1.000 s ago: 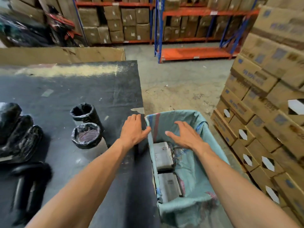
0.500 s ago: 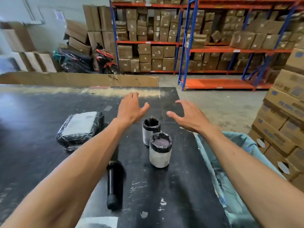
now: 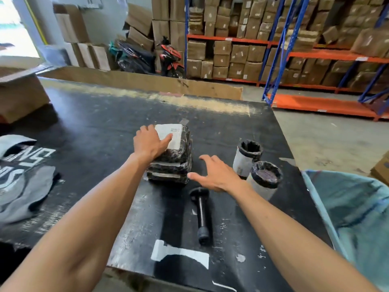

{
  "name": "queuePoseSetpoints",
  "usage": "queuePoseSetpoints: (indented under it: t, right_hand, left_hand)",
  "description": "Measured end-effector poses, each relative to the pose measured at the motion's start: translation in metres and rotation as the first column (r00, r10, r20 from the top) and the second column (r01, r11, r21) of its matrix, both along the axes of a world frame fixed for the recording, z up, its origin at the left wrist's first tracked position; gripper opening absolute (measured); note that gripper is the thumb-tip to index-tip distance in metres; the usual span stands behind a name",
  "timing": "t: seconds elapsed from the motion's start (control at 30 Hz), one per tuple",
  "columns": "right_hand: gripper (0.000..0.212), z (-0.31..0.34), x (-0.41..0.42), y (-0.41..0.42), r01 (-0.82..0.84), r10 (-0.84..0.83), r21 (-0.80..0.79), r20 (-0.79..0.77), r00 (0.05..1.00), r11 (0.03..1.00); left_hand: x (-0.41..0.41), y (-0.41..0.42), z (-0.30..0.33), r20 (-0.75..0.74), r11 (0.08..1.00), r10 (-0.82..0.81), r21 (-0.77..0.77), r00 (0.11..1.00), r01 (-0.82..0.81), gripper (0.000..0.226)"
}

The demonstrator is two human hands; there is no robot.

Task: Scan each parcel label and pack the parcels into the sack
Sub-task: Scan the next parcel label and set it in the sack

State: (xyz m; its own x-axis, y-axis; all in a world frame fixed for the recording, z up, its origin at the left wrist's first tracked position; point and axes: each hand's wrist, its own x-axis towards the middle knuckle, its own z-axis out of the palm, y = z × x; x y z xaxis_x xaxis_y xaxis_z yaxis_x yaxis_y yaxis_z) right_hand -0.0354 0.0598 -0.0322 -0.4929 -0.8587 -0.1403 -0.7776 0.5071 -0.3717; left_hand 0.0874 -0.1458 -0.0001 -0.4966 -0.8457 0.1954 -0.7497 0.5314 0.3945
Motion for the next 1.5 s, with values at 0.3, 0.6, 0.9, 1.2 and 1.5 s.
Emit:
queuePoseSetpoints:
  t: [0.3,0.6,0.9,1.2,1.5]
  right_hand:
    - [0.108,-0.057,0.032,-0.004,0.376,-0.399,0.134,0.312,0.862,0.917]
    - [0.029,-0.053,0.010,0.009,0.531,-0.311,0.038,0.845,0.436,0.847]
    - [0.038,0.029,-0.016,0.002,0.679,0.043,-0.336,0.911,0.410,0.652]
    - [0.047,0.065,0.022,-0.013,0.506,0.038,-0.608,0.662,0.749,0.612]
    - [0.056,0.072,0.037,-0.011,0.453,-0.016,-0.632,0.572,0.820,0.629]
  left_hand:
    - [-0.005,-0.038,-0.009,-0.147,0.868,0.091,0.497,0.985,-0.006,0.139]
    - [-0.009,-0.055,0.000,-0.173,0.827,-0.031,0.549,0.984,0.123,0.144]
    - [0.006,-0.018,-0.014,-0.522,0.916,-0.019,0.332,0.853,0.224,0.104]
    - [0.023,0.013,-0.033,-0.672,0.979,-0.123,0.039,0.731,0.200,0.099]
    - [0.034,0.021,-0.036,-0.676,0.993,-0.093,-0.009,0.731,0.119,0.099]
